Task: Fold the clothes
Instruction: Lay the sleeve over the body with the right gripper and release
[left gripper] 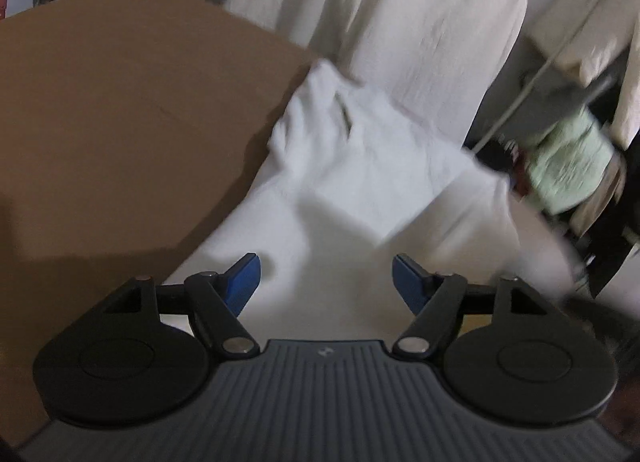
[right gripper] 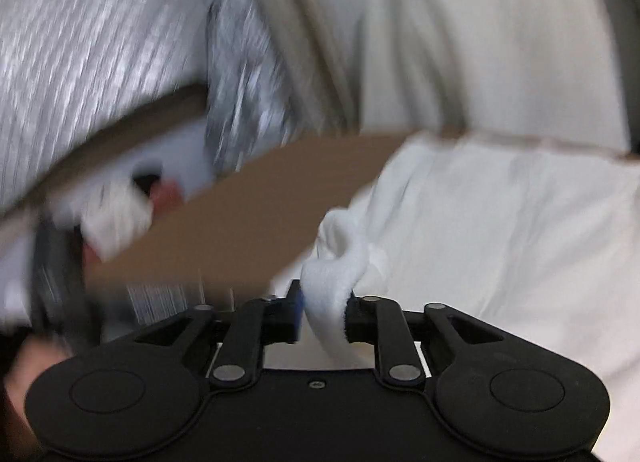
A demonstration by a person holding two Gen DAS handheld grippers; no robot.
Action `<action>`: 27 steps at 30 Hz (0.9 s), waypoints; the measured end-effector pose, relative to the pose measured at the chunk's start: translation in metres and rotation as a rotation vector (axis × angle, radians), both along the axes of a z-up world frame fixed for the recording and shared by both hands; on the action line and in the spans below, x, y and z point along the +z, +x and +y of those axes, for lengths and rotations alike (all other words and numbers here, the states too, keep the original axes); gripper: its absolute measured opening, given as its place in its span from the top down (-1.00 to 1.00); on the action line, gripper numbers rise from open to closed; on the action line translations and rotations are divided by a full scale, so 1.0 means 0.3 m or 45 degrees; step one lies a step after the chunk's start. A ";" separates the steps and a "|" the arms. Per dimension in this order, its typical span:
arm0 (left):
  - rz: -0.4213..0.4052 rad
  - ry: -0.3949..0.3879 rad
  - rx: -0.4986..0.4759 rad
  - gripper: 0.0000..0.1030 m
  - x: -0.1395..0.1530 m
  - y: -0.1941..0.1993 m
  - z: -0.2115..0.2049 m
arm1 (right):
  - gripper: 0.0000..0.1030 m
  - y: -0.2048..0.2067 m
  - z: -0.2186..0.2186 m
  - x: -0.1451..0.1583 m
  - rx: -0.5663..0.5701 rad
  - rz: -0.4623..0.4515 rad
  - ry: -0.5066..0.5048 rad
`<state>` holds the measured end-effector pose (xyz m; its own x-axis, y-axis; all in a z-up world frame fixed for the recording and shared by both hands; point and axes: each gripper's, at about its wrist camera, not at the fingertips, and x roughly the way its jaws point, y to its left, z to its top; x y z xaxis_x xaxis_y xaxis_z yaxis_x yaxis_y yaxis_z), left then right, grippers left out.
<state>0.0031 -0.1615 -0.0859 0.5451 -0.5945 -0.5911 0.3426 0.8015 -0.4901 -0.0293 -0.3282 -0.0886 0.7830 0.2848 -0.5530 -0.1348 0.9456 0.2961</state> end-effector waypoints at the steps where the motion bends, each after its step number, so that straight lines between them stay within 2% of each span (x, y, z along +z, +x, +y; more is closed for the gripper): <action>1: -0.005 -0.020 0.001 -0.42 0.003 0.002 0.004 | 0.44 -0.026 -0.034 0.008 0.004 0.010 -0.005; 4: 0.017 -0.005 -0.045 -0.42 -0.003 -0.006 -0.012 | 0.33 -0.104 -0.134 0.031 0.016 0.038 -0.018; 5: 0.022 -0.003 -0.059 -0.42 -0.003 -0.006 -0.017 | 0.13 -0.130 -0.168 0.039 0.020 0.048 -0.023; 6: 0.021 -0.006 -0.069 -0.42 -0.003 -0.007 -0.022 | -0.18 -0.156 -0.201 0.047 0.025 0.057 -0.028; 8: 0.016 -0.015 -0.085 -0.42 -0.001 -0.011 -0.029 | -0.38 -0.208 -0.268 0.063 0.033 0.076 -0.037; 11: -0.012 -0.053 -0.080 -0.43 0.028 -0.023 -0.024 | -0.38 -0.283 -0.377 0.080 0.017 0.105 -0.054; 14: -0.047 -0.107 -0.067 -0.45 0.056 -0.037 -0.008 | -0.38 -0.329 -0.561 0.042 -0.260 0.135 -0.102; 16: -0.054 -0.127 -0.064 -0.54 0.062 -0.039 -0.002 | -0.38 -0.355 -0.678 0.014 -0.433 0.156 -0.107; 17: -0.035 -0.128 -0.064 -0.61 0.055 -0.035 -0.004 | -0.38 -0.356 -0.718 -0.004 -0.482 0.171 -0.035; 20: 0.085 -0.107 -0.097 -0.63 0.003 -0.004 -0.029 | -0.38 -0.356 -0.827 -0.056 -0.619 0.208 0.164; 23: 0.250 -0.079 -0.174 -0.64 -0.068 0.035 -0.075 | -0.38 -0.324 -0.836 -0.068 -0.648 0.196 0.152; 25: 0.358 -0.014 -0.235 -0.72 -0.130 0.052 -0.119 | -0.38 -0.295 -0.829 -0.082 -0.640 0.210 0.133; 27: 0.287 0.068 -0.257 -0.62 -0.153 0.039 -0.156 | -0.39 -0.266 -0.824 -0.098 -0.632 0.232 0.123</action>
